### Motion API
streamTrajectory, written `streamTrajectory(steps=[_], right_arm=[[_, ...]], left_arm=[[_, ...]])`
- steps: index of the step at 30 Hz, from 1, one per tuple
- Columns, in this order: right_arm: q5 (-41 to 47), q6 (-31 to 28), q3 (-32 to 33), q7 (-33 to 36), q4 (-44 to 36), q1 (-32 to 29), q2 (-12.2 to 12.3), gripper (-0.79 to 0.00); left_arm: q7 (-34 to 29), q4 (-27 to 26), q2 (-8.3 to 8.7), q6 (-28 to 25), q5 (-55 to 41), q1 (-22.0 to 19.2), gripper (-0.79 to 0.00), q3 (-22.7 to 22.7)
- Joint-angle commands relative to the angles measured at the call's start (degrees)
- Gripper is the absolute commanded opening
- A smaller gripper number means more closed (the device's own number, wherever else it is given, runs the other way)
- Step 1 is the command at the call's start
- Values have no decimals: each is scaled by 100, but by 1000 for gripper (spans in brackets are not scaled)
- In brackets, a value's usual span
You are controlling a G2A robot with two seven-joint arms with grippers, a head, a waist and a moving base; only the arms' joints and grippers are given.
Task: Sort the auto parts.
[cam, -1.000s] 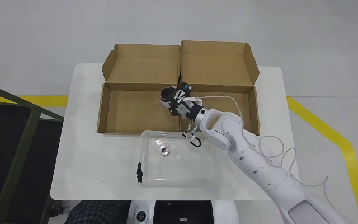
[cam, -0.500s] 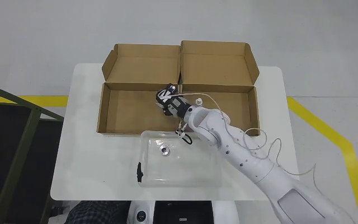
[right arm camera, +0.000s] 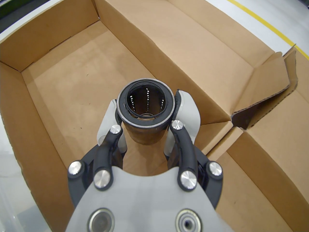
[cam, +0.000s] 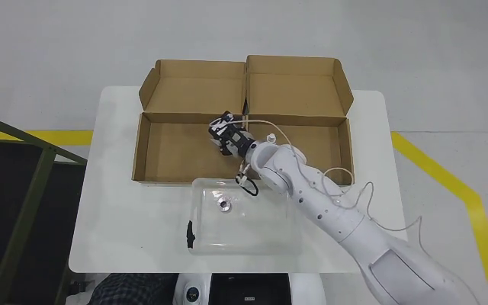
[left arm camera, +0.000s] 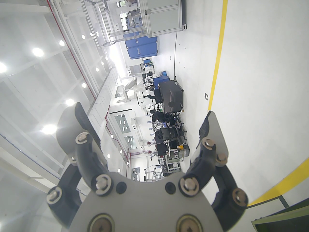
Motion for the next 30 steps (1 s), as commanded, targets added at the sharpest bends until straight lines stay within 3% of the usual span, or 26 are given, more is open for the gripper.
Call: streamTrajectory(steps=[1, 12, 14, 16, 19, 23, 30], right_arm=[[-8, -14, -1, 31, 51, 22, -30, -533], [-73, -99, 38, 170, 208, 21, -161, -397], [-95, -110, 54, 178, 198, -1, -176, -348], [-129, -129, 76, 199, 144, -28, -185, -228], [-258, -143, 133, 180, -52, -104, -175, -108], [-490, -199, 270, 166, -567, -308, -114, -34], [-789, -839, 586, 243, -1614, -843, 71, 0]], left_arm=[[0, 0, 0, 0, 0, 0, 0, 0], [0, 0, 0, 0, 0, 0, 0, 0], [0, 0, 0, 0, 0, 0, 0, 0], [0, 0, 0, 0, 0, 0, 0, 0], [0, 0, 0, 0, 0, 0, 0, 0], [0, 0, 0, 0, 0, 0, 0, 0], [0, 0, 0, 0, 0, 0, 0, 0]])
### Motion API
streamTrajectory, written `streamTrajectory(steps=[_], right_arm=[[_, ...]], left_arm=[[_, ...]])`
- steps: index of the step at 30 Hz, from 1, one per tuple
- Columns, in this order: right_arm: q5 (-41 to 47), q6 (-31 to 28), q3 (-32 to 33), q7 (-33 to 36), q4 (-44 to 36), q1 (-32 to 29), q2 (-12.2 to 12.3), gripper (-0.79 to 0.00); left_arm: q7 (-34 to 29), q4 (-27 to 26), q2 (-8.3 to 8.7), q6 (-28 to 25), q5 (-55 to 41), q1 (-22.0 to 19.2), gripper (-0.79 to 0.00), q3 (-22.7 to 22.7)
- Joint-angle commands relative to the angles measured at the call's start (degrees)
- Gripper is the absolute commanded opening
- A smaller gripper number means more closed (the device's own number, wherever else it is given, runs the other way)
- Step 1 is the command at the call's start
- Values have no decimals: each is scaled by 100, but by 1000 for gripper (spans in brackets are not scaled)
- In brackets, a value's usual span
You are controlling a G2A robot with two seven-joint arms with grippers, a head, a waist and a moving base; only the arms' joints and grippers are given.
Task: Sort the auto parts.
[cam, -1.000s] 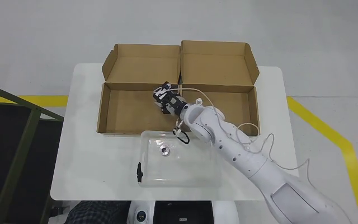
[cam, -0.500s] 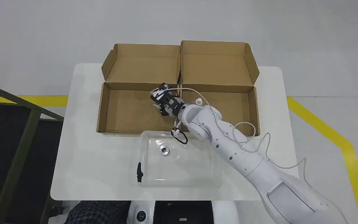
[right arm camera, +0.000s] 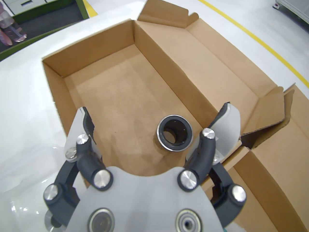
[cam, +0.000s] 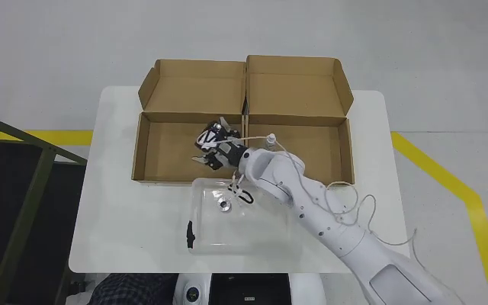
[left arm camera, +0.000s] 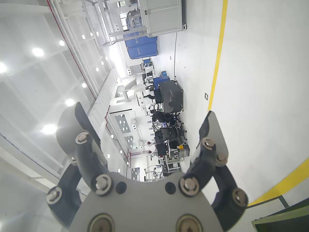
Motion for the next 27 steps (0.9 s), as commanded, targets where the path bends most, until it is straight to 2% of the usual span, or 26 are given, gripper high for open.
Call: streamTrajectory(steps=[1, 6, 10, 21, 27], right_arm=[[-194, -99, 88, 60, -290, -164, 57, 0], [-435, -501, 307, 66, -948, -652, 197, 0], [-495, -1117, 527, -12, -1285, -975, 318, 0], [-1369, -2636, 999, -182, -2043, -1804, 661, 0], [-1655, -2891, 1133, -294, -2205, -2159, 774, 0]], left_arm=[[0, 0, 0, 0, 0, 0, 0, 0], [0, 0, 0, 0, 0, 0, 0, 0], [0, 0, 0, 0, 0, 0, 0, 0], [0, 0, 0, 0, 0, 0, 0, 0], [0, 0, 0, 0, 0, 0, 0, 0]])
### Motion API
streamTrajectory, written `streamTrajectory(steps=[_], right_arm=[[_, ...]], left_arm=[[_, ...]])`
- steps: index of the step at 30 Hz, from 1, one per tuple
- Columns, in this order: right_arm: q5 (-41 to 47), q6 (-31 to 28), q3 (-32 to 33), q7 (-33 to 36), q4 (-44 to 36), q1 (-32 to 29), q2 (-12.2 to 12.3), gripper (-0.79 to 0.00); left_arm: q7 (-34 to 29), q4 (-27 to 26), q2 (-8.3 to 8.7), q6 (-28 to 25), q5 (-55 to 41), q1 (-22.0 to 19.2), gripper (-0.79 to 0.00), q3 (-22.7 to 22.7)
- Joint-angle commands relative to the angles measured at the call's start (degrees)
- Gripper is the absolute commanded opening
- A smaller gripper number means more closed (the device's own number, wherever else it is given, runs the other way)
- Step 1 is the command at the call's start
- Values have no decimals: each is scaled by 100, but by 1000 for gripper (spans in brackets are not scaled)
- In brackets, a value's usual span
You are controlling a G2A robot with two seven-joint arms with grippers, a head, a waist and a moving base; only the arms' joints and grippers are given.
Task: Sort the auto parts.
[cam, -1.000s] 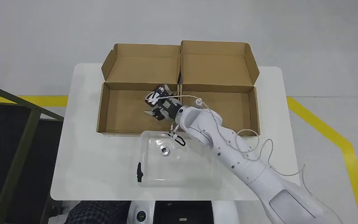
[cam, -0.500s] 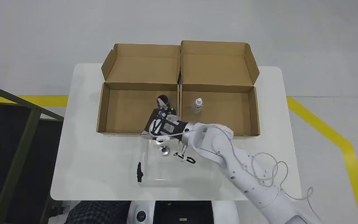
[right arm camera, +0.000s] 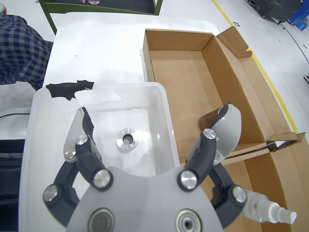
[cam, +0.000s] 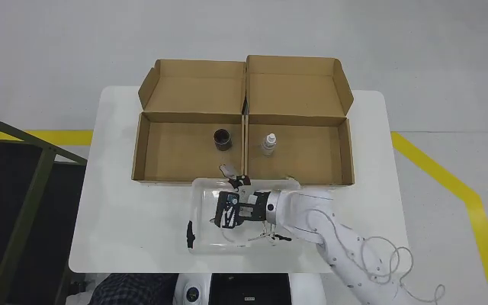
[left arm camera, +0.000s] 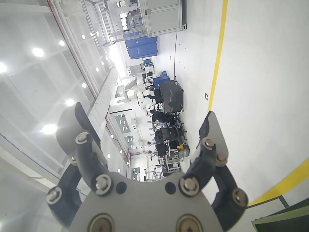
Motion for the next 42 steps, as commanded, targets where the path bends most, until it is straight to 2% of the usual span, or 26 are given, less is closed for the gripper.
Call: streamTrajectory(steps=[1, 8, 12, 31, 34, 42], right_arm=[[-75, -56, 17, -42, -30, -94, 28, 0], [-403, -272, -66, -247, -21, -274, 98, 0], [-469, -161, -123, -274, 125, -279, 101, 0], [-527, -86, -426, -234, 856, 74, 67, -3], [-487, -71, -449, -241, 962, 129, 59, -68], [-371, -28, -552, -282, 1307, 317, 20, -154]], left_arm=[[0, 0, 0, 0, 0, 0, 0, 0], [0, 0, 0, 0, 0, 0, 0, 0], [0, 0, 0, 0, 0, 0, 0, 0], [0, 0, 0, 0, 0, 0, 0, 0], [0, 0, 0, 0, 0, 0, 0, 0], [0, 0, 0, 0, 0, 0, 0, 0]])
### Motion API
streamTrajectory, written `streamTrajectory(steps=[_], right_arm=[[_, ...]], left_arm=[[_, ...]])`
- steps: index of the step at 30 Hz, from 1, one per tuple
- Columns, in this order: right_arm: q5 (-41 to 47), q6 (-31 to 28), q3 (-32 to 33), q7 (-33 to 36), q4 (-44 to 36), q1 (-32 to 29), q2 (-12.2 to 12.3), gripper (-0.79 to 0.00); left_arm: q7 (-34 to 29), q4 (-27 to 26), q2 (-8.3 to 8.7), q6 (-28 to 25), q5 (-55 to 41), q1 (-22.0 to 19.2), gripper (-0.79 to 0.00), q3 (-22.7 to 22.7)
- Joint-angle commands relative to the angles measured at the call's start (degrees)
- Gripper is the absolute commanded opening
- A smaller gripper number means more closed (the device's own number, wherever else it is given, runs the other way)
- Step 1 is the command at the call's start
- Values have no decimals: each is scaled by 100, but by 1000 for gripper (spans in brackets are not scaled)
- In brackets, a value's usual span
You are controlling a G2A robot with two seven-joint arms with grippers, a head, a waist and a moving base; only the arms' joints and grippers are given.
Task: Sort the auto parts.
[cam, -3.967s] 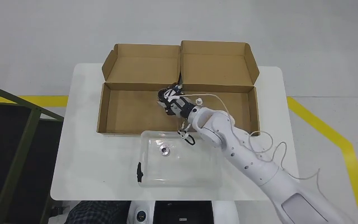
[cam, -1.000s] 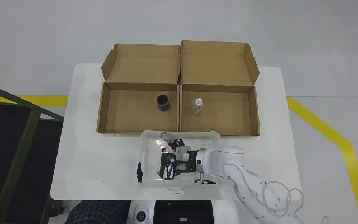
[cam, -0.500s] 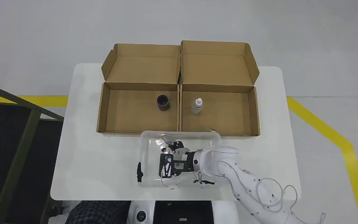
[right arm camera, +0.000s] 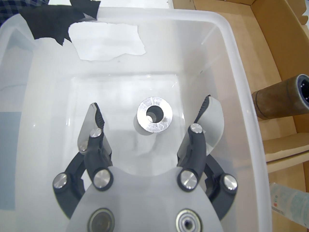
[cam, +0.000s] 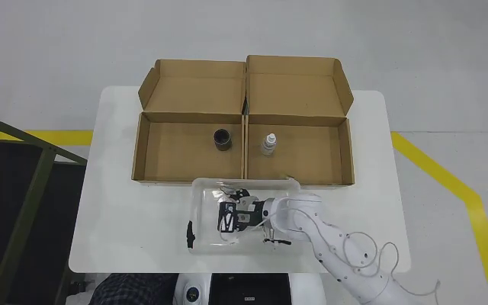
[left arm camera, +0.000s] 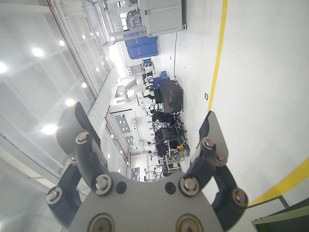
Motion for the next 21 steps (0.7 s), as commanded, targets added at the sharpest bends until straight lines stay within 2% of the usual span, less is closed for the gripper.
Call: streamTrajectory(steps=[1, 11, 13, 16, 18, 20, 21], right_arm=[[19, 15, -27, -9, 69, 41, -10, -169], [143, 57, -99, -40, 283, 155, -37, -326], [148, 75, -107, -46, 307, 173, -39, -400], [157, 100, -124, -37, 330, 190, -44, -456], [158, 111, -130, -26, 337, 200, -45, -536], [168, 121, -129, -29, 338, 206, -44, -653], [181, 113, -132, -33, 317, 200, -43, -751]], left_arm=[[0, 0, 0, 0, 0, 0, 0, 0], [0, 0, 0, 0, 0, 0, 0, 0], [0, 0, 0, 0, 0, 0, 0, 0], [0, 0, 0, 0, 0, 0, 0, 0], [0, 0, 0, 0, 0, 0, 0, 0], [0, 0, 0, 0, 0, 0, 0, 0], [0, 0, 0, 0, 0, 0, 0, 0]])
